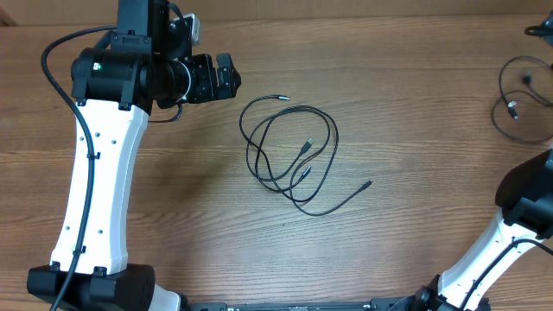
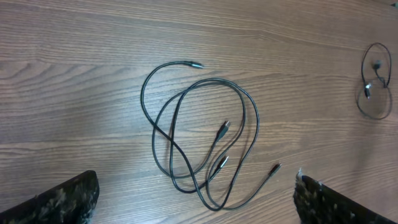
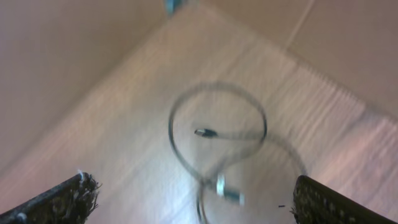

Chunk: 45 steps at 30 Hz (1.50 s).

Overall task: Untangle cables
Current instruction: 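Return the right gripper to the remaining cables at center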

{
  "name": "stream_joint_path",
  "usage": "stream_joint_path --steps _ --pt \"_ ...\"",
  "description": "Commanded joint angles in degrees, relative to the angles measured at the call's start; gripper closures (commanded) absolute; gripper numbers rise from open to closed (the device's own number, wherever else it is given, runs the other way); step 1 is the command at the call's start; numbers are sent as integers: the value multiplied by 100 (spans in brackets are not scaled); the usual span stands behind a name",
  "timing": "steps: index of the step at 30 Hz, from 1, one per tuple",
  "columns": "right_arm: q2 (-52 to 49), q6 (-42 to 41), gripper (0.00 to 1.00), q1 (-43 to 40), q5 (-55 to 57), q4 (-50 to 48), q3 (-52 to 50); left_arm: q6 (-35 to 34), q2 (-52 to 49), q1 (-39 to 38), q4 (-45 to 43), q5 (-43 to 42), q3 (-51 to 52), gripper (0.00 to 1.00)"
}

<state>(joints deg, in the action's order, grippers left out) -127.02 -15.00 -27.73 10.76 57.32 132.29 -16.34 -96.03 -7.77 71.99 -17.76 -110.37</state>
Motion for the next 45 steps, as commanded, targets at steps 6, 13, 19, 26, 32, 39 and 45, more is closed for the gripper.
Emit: stream_joint_path --steps 6,13,19,26,32,39,45 --pt "1095 640 0 199 -3805 1106 59 50 2 -17 -20 35 -74 0" --pt "1290 1799 0 1110 -5228 2916 46 50 2 -17 -20 35 -74 0" --pt "1123 2562 0 2522 -4330 3967 -83 50 2 -17 -20 37 -74 0" --pt "1115 2566 0 3576 -3694 3801 -837 50 2 -17 -20 35 -74 0" --pt "1115 2588 3 4170 -3735 3578 -1805 -4 2 -17 -33 7 -74 0" --pt "1115 2559 5 4911 -4249 2728 -2857 -192 2 17 -212 122 -76 0" --pt "1113 2033 8 5650 -4275 1606 -3506 -122 13 466 -129 -315 -81 0"
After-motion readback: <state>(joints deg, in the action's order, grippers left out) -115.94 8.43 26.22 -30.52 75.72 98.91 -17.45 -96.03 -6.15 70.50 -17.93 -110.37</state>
